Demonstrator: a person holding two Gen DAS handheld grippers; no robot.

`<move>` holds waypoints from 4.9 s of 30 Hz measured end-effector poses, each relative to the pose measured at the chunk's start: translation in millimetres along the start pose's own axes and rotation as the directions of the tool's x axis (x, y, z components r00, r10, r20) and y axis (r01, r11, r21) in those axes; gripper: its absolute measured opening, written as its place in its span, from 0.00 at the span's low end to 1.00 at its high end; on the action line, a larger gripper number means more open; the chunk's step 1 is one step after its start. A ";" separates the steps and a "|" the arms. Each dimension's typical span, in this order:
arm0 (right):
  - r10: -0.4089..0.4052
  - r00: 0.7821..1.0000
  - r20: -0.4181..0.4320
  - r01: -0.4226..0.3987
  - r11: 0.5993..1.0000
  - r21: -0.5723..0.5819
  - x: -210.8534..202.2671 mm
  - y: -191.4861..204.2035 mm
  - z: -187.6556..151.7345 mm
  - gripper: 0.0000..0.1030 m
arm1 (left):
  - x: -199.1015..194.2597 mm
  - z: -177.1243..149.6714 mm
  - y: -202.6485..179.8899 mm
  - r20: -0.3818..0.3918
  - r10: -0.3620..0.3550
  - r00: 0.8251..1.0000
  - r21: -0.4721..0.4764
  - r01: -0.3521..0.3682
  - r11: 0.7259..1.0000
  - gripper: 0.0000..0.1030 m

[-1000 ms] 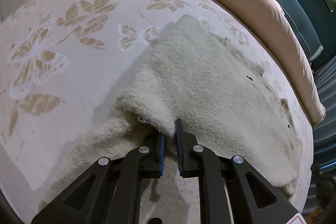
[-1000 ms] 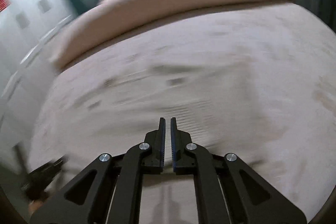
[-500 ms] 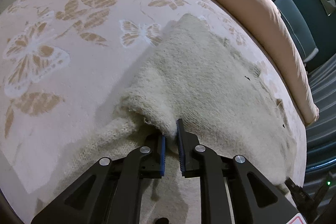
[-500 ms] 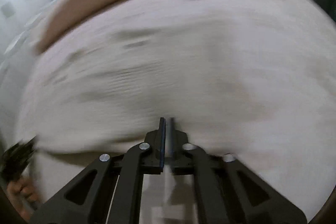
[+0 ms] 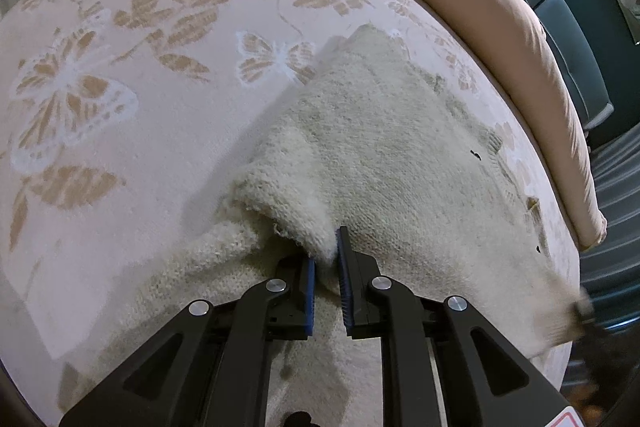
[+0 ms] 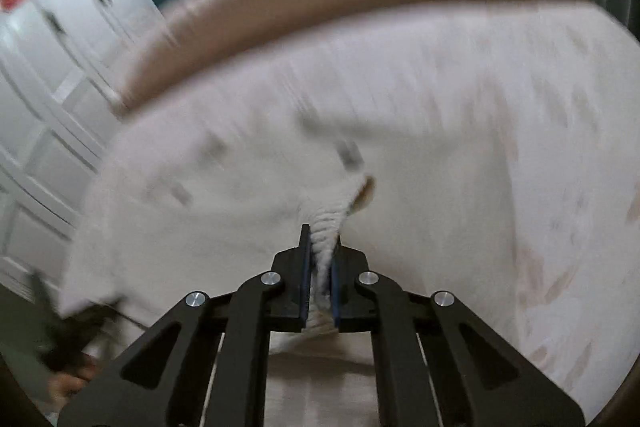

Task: Fold small clothes

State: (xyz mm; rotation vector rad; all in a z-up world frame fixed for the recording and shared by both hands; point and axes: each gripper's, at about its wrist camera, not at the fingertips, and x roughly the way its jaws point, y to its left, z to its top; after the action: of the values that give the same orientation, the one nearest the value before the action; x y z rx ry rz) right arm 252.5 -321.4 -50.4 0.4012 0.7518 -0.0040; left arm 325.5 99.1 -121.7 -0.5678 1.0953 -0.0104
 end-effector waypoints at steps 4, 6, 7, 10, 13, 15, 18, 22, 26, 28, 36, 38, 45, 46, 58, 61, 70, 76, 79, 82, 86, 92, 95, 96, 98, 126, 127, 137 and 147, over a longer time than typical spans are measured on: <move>-0.136 0.989 -0.055 0.137 0.990 0.027 29.4 -32.8 -2.5 0.06 | 2.0 -2.0 -3.1 0.014 0.020 1.000 0.012 -0.020 1.000 0.14; -0.224 0.946 -0.234 0.228 0.974 -0.008 80.7 -51.4 -21.2 0.07 | 2.5 -2.1 -6.4 0.013 0.036 0.999 0.016 -0.037 0.999 0.14; -0.235 0.952 -0.195 0.232 0.972 -0.039 77.3 -46.9 -21.7 0.08 | 2.1 -1.6 -8.3 0.008 0.044 0.999 0.023 -0.044 0.999 0.14; -0.161 0.977 -0.143 0.164 0.986 0.010 39.8 -34.3 -12.0 0.11 | -8.6 -0.9 -11.5 0.001 0.039 0.999 0.056 -0.039 0.998 0.19; -0.149 0.986 -0.074 0.149 0.989 0.006 -20.7 -33.5 -26.9 0.38 | -35.7 -8.0 -4.2 0.002 0.034 0.999 0.076 -0.034 0.997 0.33; -0.161 0.985 -0.059 0.161 0.987 0.005 -65.0 -47.0 -57.2 0.52 | -61.1 -21.8 10.6 -0.002 0.021 1.000 0.085 -0.020 0.996 0.44; -0.167 0.979 -0.115 0.173 0.984 0.036 -112.6 -72.1 -116.7 0.54 | -99.0 -54.8 45.2 -0.027 0.040 0.999 0.084 -0.037 0.996 0.58; -0.202 0.952 -0.232 0.225 0.971 0.077 -158.5 -92.2 -205.9 0.56 | -135.6 -107.3 92.0 -0.108 0.067 0.992 0.083 -0.058 0.995 0.59; -0.165 0.936 -0.310 0.215 0.968 0.133 -184.5 -92.2 -265.7 0.57 | -156.4 -157.8 116.1 -0.170 0.068 0.983 0.082 -0.055 0.995 0.60; -0.125 0.936 -0.329 0.188 0.968 0.166 -181.7 -87.9 -278.2 0.58 | -160.3 -171.5 117.1 -0.167 0.068 0.984 0.092 -0.053 0.994 0.66; -0.037 0.951 -0.308 0.116 0.963 0.244 -151.4 -66.8 -271.5 0.70 | -148.7 -176.3 104.3 -0.135 0.105 0.985 0.075 -0.095 0.993 0.76; -0.034 0.953 -0.300 0.113 0.961 0.251 -146.9 -64.1 -267.5 0.70 | -143.7 -174.4 97.7 -0.131 0.119 0.984 0.084 -0.109 0.990 0.79; -0.026 0.960 -0.277 0.100 0.962 0.255 -142.1 -58.1 -256.3 0.34 | -142.6 -170.7 77.2 -0.147 0.046 0.988 0.148 -0.024 0.989 0.44; -0.036 0.962 -0.271 0.104 0.964 0.244 -143.8 -55.8 -254.4 0.17 | -142.7 -170.2 75.0 -0.158 0.033 0.987 0.149 -0.010 0.989 0.24; -0.095 0.972 -0.217 0.114 0.990 0.079 -228.5 -39.9 -262.1 0.04 | -224.9 -184.7 74.7 -0.134 -0.031 0.990 0.241 0.063 0.968 0.04; -0.120 0.949 -0.293 0.130 0.991 0.015 -245.0 -38.9 -287.5 0.04 | -240.8 -216.7 88.6 -0.195 0.032 0.980 0.295 0.028 0.955 0.04; -0.074 0.809 -0.583 0.065 0.997 -0.036 -301.3 -40.4 -366.3 0.04 | -290.2 -285.2 134.8 -0.367 0.093 0.925 0.249 0.002 0.968 0.04; 0.008 0.961 -0.276 -0.004 1.000 0.017 -274.3 -49.4 -219.6 0.05 | -294.9 -167.3 45.2 -0.148 -0.123 0.981 0.333 0.167 0.928 0.04; 0.013 0.999 -0.040 -0.010 0.997 0.076 -245.5 -63.0 -137.8 0.13 | -279.4 -99.1 -23.1 0.032 -0.205 0.978 0.403 0.175 0.898 0.08; -0.100 0.986 0.137 0.078 0.984 0.161 -231.9 -69.5 -92.1 0.49 | -262.4 -63.9 -57.0 0.147 -0.212 0.966 0.374 0.145 0.916 0.37; -0.111 0.959 0.261 0.033 0.958 0.286 -254.3 -81.7 -98.1 0.75 | -272.1 -56.3 -45.2 0.295 -0.140 0.945 0.281 0.054 0.958 0.72; -0.133 0.991 0.025 0.119 0.947 0.299 -226.2 -104.6 -201.0 0.75 | -227.7 -105.8 38.7 0.134 -0.035 0.990 0.173 0.012 0.985 0.82; -0.091 0.989 -0.121 0.131 0.914 0.384 -199.6 -121.1 -252.2 0.75 | -186.8 -135.9 84.3 -0.002 0.016 1.000 0.039 -0.015 0.999 0.82; -0.068 0.989 -0.134 0.117 0.907 0.405 -196.2 -120.9 -260.2 0.75 | -178.5 -141.1 91.0 -0.024 0.022 0.999 0.012 -0.022 1.000 0.82; -0.021 0.989 -0.145 0.081 0.904 0.420 -187.3 -117.9 -265.6 0.75 | -167.7 -148.6 90.1 -0.034 0.018 0.999 0.005 -0.018 1.000 0.82; -0.079 0.911 -0.406 0.190 0.951 0.242 -236.6 -106.1 -331.4 0.14 | -231.1 -247.4 115.0 -0.225 0.074 0.972 0.161 -0.038 0.986 0.06; -0.094 0.913 -0.396 0.199 0.952 0.233 -244.1 -105.6 -326.6 0.24 | -241.1 -243.3 111.5 -0.189 0.096 0.977 0.180 -0.062 0.982 0.06; -0.252 0.964 -0.083 0.261 0.958 0.121 -251.2 -111.5 -213.5 0.65 | -254.6 -144.4 37.2 0.085 -0.018 0.996 0.300 -0.008 0.954 0.74; -0.140 0.969 -0.203 0.184 0.959 0.216 -133.6 -120.8 -177.7 0.10 | -101.2 -130.9 15.1 -0.161 -0.006 0.987 0.274 0.051 0.960 0.21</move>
State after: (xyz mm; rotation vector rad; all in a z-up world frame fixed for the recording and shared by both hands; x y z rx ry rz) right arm 19.0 -388.4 -121.3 0.5683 0.9718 -0.2148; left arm 163.6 84.3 -87.1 -0.3333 1.2166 -0.2350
